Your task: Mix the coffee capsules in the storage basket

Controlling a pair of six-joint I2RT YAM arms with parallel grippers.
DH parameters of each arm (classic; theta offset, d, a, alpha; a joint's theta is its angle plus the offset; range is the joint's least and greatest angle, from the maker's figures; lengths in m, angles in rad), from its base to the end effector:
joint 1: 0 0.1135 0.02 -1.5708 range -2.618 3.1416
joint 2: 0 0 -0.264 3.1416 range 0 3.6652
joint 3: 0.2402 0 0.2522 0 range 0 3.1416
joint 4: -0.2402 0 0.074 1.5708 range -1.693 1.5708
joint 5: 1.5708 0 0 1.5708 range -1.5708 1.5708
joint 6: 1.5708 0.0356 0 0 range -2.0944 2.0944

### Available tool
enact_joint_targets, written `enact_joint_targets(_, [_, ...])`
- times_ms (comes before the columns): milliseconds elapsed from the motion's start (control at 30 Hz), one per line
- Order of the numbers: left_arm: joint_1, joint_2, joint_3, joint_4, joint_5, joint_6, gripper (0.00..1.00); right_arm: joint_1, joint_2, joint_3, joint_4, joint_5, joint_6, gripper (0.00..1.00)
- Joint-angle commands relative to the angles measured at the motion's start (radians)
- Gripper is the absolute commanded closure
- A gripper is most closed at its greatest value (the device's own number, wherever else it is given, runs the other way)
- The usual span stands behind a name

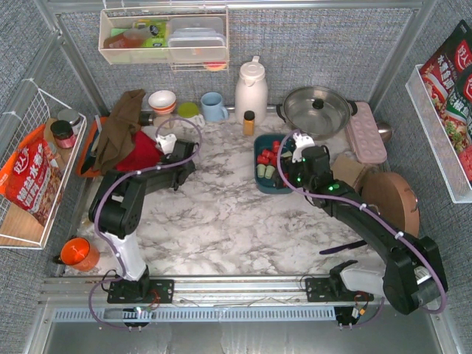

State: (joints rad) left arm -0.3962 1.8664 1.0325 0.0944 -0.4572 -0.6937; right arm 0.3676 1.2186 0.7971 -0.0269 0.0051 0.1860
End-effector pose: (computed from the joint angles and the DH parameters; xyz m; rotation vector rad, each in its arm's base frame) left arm 0.3605 -0.1338 0.1536 -0.5518 2.1513 -0.0659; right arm 0.2574 0.0989 0.2683 -0.1814 2.0282 0.3448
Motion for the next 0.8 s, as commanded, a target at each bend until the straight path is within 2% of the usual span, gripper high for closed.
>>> enact_joint_targets(0, [0.012,0.017,0.011,-0.035,-0.052,-0.056,0.40,0.002,-0.011,-0.004,0.026,-0.015,0.003,0.19])
enact_joint_targets(433, [0.017,-0.104,-0.025,-0.040,-0.066,-0.088,0.39,0.003,0.019,0.010,0.018,-0.052,0.007,0.19])
enact_joint_targets(767, [0.032,0.010,0.035,-0.026,0.006,-0.112,0.41,0.002,0.027,0.016,0.009,-0.055,0.000,0.19])
